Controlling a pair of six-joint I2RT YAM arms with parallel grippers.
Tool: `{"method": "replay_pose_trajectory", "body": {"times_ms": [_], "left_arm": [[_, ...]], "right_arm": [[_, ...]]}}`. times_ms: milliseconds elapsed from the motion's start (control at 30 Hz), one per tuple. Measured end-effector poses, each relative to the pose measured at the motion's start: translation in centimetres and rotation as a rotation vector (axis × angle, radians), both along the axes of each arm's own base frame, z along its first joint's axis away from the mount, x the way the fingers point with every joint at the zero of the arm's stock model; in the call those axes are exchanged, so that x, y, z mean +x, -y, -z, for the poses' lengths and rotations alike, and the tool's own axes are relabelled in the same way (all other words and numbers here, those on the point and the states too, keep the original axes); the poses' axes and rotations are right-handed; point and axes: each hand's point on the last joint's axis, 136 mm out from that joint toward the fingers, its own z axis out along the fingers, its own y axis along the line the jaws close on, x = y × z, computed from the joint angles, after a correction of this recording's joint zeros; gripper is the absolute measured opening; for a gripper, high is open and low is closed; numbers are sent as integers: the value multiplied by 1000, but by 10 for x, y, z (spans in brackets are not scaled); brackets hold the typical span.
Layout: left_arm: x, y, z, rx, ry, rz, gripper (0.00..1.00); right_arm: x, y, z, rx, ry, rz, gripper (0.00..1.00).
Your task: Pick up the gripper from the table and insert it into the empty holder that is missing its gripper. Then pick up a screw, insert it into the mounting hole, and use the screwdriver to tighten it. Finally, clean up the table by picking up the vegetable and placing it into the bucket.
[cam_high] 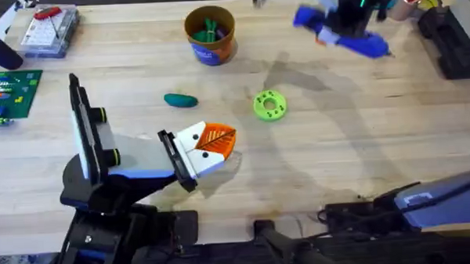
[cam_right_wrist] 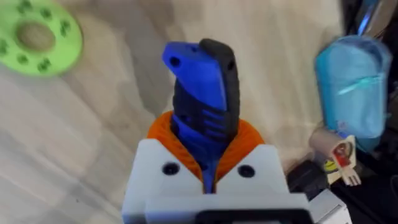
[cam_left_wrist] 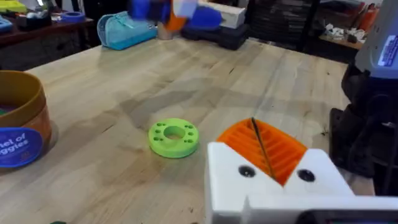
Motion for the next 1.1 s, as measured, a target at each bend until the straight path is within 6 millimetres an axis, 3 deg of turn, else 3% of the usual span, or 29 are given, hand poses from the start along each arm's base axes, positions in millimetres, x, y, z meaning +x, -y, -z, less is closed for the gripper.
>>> {"method": "replay_pose_trajectory", "body": {"times_ms": [167, 400, 600, 967, 1000, 1033, 1067, 1100], "left_arm": [[0, 0, 0, 0, 0, 0, 5], [0, 0, 0, 0, 0, 0, 5], [0, 0, 0, 0, 0, 0, 5], [0, 0, 0, 0, 0, 0, 5], [0, 0, 0, 0, 0, 0, 5], [0, 0, 0, 0, 0, 0, 5], [0, 0, 0, 0, 1, 0, 20], [0, 0, 0, 2, 5, 0, 106]], "right_arm": [[-7, 21, 65, -73, -83, -65, 40], [-30, 39, 125, -138, -160, -175, 40], [-44, 43, 145, -158, -199, -222, 40], [-46, 43, 148, -164, -203, -239, 51], [-46, 43, 148, -164, -204, -239, 89], [-46, 44, 148, -164, -204, -238, 193], [-46, 44, 148, -166, -204, -239, 351], [-46, 44, 148, -168, -203, -240, 509]]}}
